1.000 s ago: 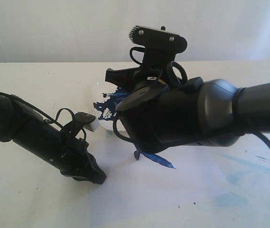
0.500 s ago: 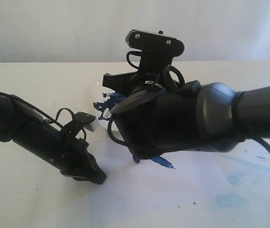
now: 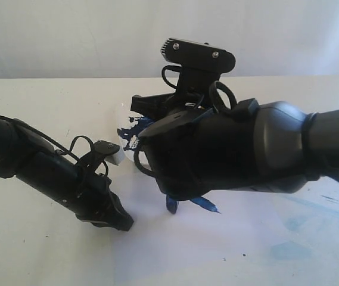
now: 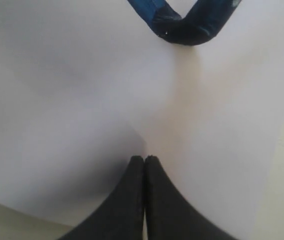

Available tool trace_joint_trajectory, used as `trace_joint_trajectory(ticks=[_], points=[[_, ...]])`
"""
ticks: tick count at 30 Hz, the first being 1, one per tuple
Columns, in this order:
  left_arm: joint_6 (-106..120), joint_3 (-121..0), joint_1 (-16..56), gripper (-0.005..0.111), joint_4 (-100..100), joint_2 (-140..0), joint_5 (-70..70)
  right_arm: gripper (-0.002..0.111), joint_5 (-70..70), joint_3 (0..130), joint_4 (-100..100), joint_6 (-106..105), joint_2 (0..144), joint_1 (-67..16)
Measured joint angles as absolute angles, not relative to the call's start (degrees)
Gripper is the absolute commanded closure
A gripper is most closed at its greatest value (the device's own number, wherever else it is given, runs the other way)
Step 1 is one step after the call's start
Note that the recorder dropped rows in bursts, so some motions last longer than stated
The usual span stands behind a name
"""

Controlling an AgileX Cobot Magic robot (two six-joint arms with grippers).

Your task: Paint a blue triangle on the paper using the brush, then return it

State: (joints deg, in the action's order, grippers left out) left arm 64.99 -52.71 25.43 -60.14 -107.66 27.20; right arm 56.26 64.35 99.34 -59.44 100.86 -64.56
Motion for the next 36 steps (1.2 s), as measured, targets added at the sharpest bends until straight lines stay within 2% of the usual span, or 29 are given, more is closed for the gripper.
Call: trace_joint_trajectory(ticks=[36], points=[[65.0,-52.7,25.4,0.107,-60.1,-107.7,27.2,0.108,64.5,64.4,100.0,-62.2,100.6,-73.3]])
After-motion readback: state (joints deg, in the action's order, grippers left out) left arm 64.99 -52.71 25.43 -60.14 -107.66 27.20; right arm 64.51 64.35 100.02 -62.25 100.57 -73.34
